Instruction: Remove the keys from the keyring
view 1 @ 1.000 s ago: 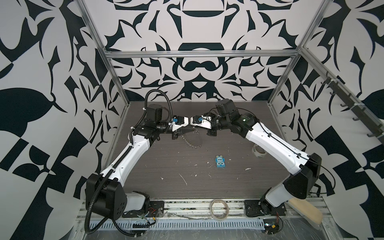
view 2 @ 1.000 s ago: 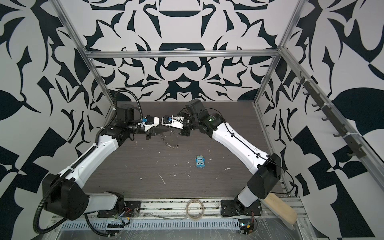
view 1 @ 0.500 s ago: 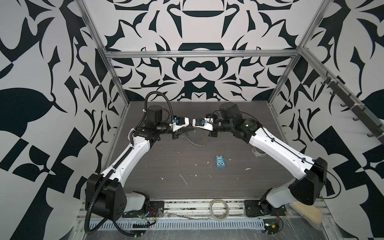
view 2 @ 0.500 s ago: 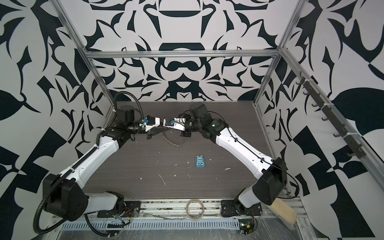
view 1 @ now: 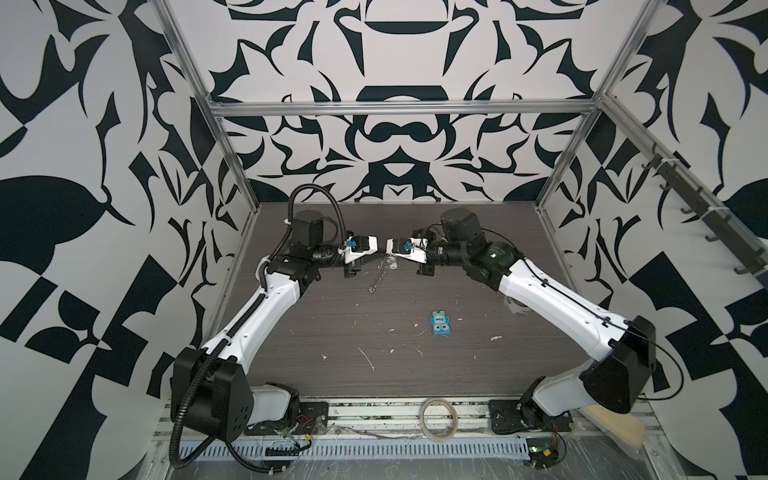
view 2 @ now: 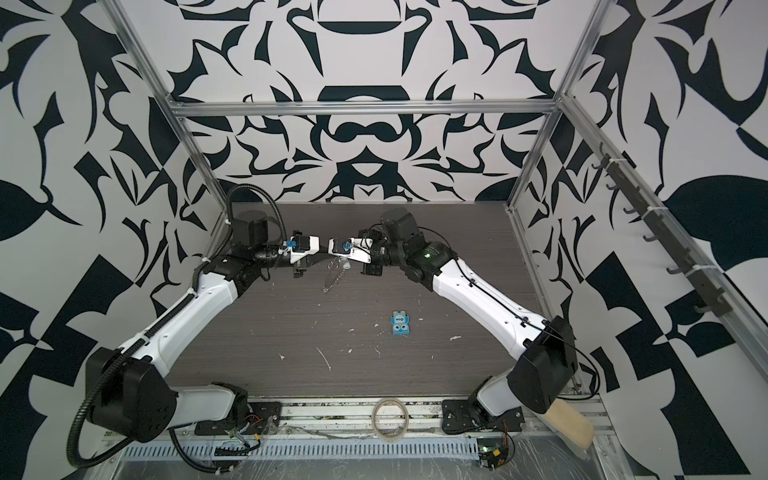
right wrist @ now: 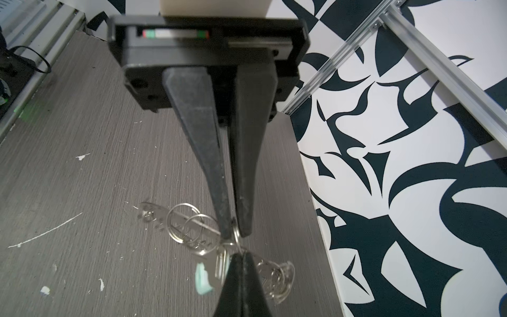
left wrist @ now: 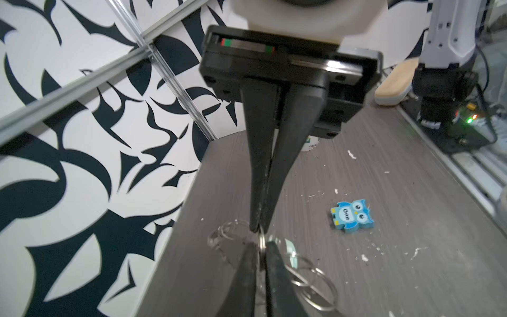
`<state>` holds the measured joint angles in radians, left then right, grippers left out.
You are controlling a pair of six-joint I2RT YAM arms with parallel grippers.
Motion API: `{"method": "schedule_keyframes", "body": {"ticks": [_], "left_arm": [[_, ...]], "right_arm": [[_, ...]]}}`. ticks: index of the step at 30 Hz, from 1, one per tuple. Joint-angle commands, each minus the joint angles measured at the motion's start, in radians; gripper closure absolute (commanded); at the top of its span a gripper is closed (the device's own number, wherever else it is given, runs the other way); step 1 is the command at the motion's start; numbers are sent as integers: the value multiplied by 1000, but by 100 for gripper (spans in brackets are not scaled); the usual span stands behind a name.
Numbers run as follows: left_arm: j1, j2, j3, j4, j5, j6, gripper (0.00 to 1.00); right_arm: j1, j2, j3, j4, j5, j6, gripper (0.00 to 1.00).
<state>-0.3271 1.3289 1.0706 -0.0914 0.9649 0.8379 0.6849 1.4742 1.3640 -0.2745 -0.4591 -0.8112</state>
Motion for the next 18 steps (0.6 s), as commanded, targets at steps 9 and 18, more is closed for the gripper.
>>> {"method": "schedule_keyframes", "body": {"ticks": [9, 18], "left_arm": [[-2, -5, 8, -34, 16, 8, 89], [-3, -23, -24, 63, 25, -35, 100]], "right_arm": [[6, -10, 69, 34, -12, 24, 100], [-5, -21, 67, 44, -23, 65, 76]]}}
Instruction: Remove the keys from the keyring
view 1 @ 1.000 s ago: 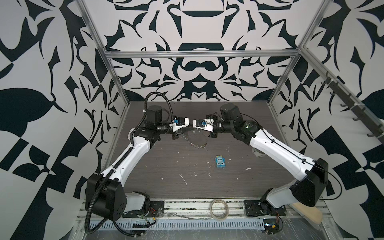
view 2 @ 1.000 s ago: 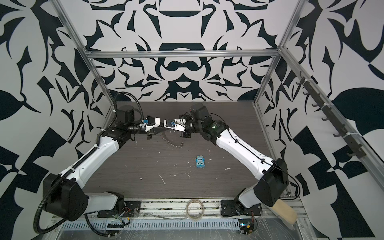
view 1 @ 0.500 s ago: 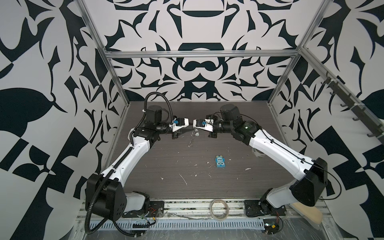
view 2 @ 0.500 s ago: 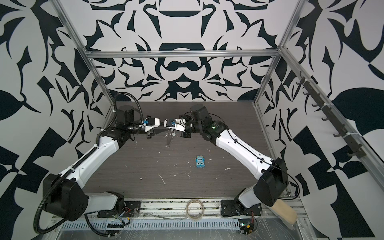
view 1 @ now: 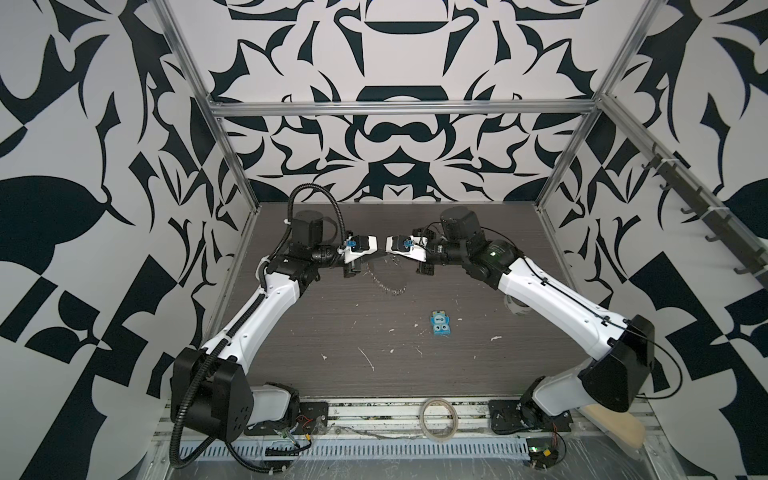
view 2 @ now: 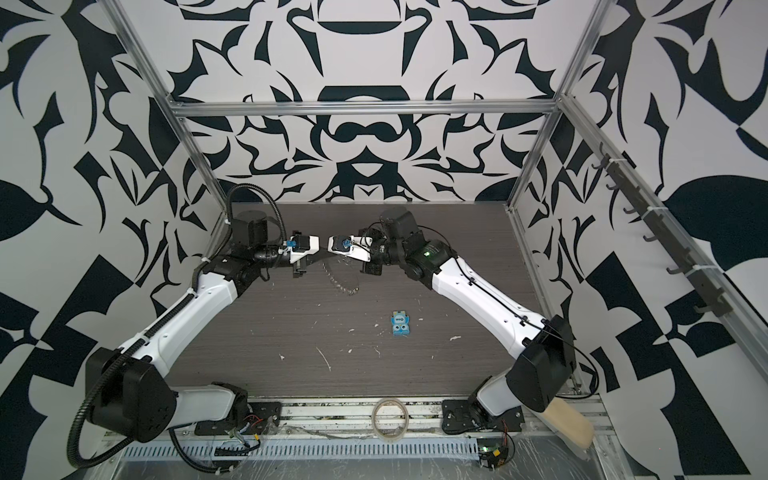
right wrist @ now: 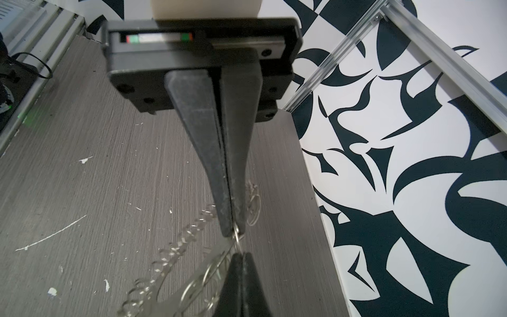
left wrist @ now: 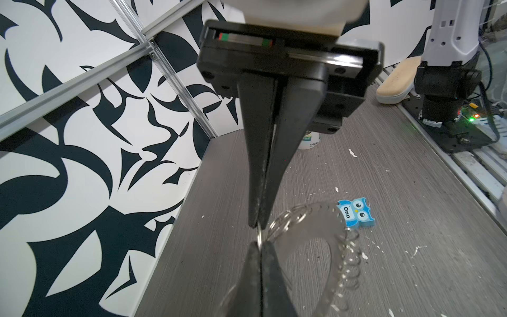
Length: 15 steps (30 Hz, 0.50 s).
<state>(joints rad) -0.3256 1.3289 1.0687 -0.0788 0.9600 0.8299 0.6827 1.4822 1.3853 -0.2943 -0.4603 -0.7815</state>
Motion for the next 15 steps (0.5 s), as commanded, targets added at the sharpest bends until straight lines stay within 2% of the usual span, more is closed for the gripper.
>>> {"method": "schedule_keyframes", "body": {"ticks": [1, 2, 4, 10, 15], "left_arm": [[-4, -24, -28, 69, 36, -30, 100], [-3, -29, -36, 89, 44, -32, 100], [-1, -35, -52, 137, 57, -87, 100], [17, -34, -101, 326, 105, -207, 100], [26, -21, -116, 449, 130, -303, 100]], "right_arm": [[-9, -33, 43, 61, -21, 42, 69], [-18, -41, 36, 69, -19, 51, 63], [-39, -59, 7, 101, -21, 74, 59], [-74, -93, -56, 143, -23, 121, 57], [-122, -133, -114, 187, -88, 202, 58]]}}
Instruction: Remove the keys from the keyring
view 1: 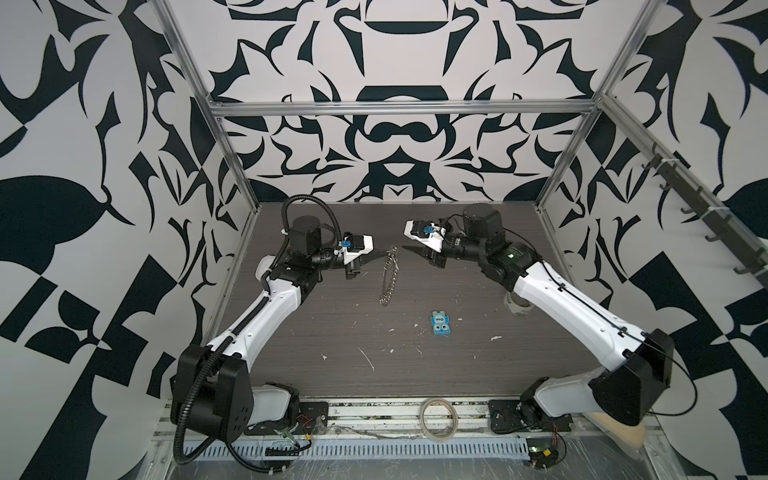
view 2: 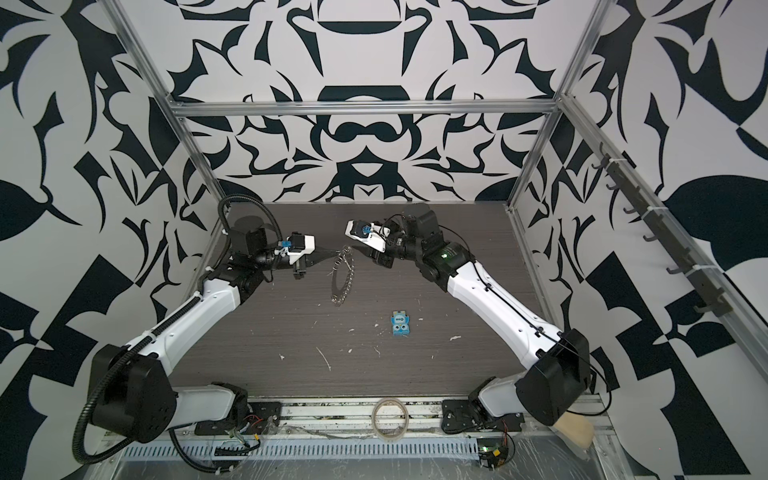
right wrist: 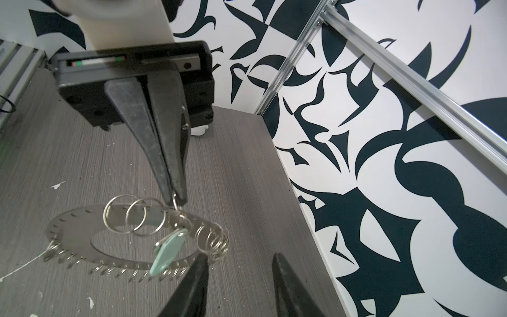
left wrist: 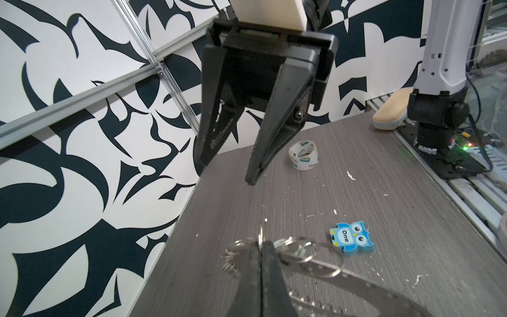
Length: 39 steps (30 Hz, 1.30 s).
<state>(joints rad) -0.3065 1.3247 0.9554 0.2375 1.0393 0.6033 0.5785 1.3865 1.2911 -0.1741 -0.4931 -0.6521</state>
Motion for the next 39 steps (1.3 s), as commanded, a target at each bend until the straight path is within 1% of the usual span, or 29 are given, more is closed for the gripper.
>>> {"method": "schedule_keyframes", "body": {"ticks": [1, 5, 7, 10, 14, 16, 17, 22, 25, 30, 33, 34, 35, 39], "left_arm": [[7, -15, -3, 140, 52, -84, 100], [7, -8, -6, 186, 62, -122, 100], [7, -4, -19, 250, 66, -170, 100], [11, 13, -39, 385, 75, -274, 100], [24, 58, -68, 642, 79, -464, 100], [31, 88, -76, 770, 85, -556, 100], [33, 97, -74, 790, 91, -574, 100], [35, 104, -69, 792, 96, -570, 100], [34, 101, -70, 786, 96, -565, 100], [33, 106, -80, 798, 96, -559, 100], [33, 110, -76, 810, 97, -566, 100], [33, 111, -74, 813, 99, -567, 100], [33, 111, -73, 815, 100, -568, 100], [34, 114, -71, 820, 103, -571, 100]], "right_arm": [[-23, -42, -27, 72, -72, 84, 58], [-40, -58, -72, 127, -134, 134, 60], [-51, -60, -92, 164, -169, 168, 63], [-67, -57, -102, 207, -215, 218, 66], [-68, -57, -109, 220, -228, 230, 68], [-69, -59, -117, 217, -235, 221, 67], [-68, -59, -121, 215, -239, 221, 66], [-65, -47, -133, 240, -232, 255, 61], [-40, -35, -138, 272, -196, 289, 57], [51, -6, -141, 338, -76, 317, 52], [83, 3, -153, 380, -13, 343, 49], [90, 5, -154, 380, -2, 343, 48], [97, 7, -155, 382, 12, 348, 43], [118, 4, -160, 373, 41, 342, 42]]}}
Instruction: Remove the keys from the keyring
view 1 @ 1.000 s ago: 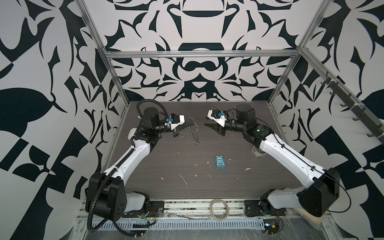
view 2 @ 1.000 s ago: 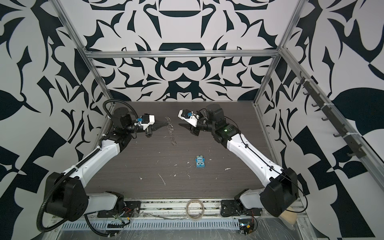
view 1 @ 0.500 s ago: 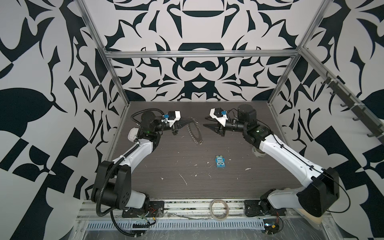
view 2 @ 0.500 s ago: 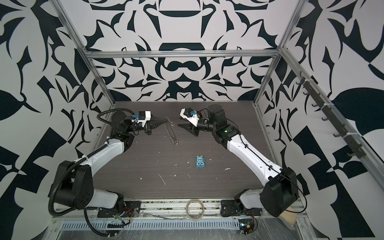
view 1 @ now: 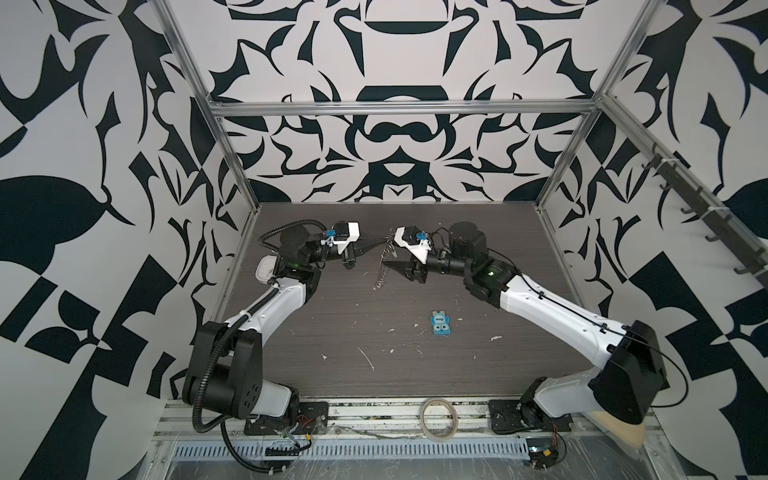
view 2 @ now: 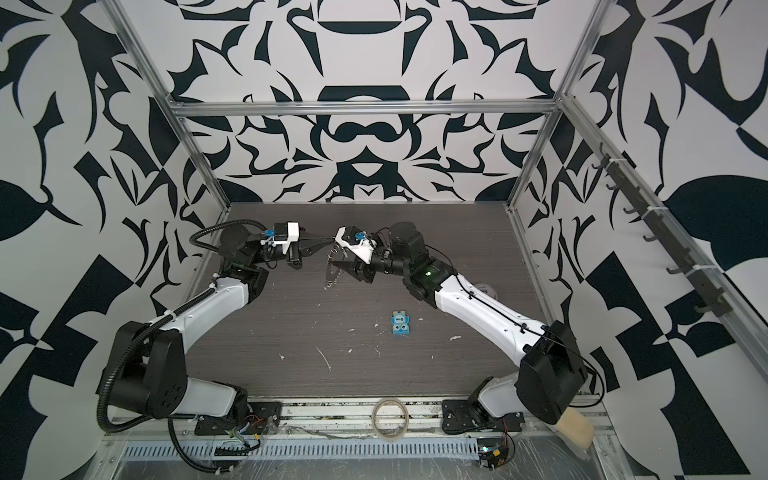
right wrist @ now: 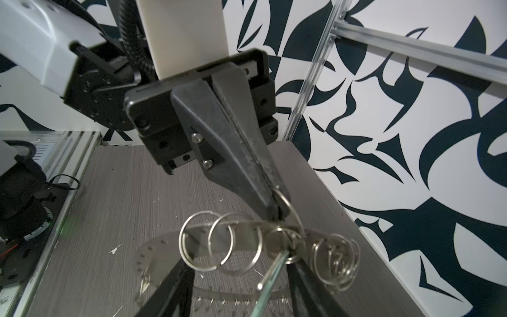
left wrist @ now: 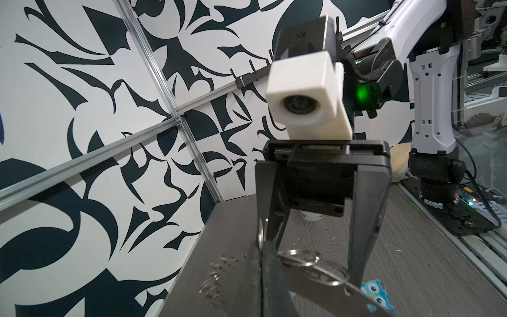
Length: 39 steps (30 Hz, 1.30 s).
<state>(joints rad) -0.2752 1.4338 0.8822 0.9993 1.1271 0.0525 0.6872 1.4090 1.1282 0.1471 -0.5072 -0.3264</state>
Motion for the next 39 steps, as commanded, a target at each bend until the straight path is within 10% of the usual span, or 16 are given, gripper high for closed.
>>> {"method": "schedule_keyframes", "body": {"ticks": [1, 9, 19, 39], "left_arm": [[2, 2, 1, 58, 17, -22, 100], [2, -3, -7, 54, 25, -21, 100], [4, -7, -5, 34, 35, -7, 100], [9, -4, -2, -24, 50, 34, 100]], "right_arm": [[9, -25, 0, 44, 64, 7, 42], [9, -38, -6, 10, 78, -58, 54], [8, -37, 54, -109, 97, -161, 99], [11, -80, 198, -408, 226, -449, 100]]}}
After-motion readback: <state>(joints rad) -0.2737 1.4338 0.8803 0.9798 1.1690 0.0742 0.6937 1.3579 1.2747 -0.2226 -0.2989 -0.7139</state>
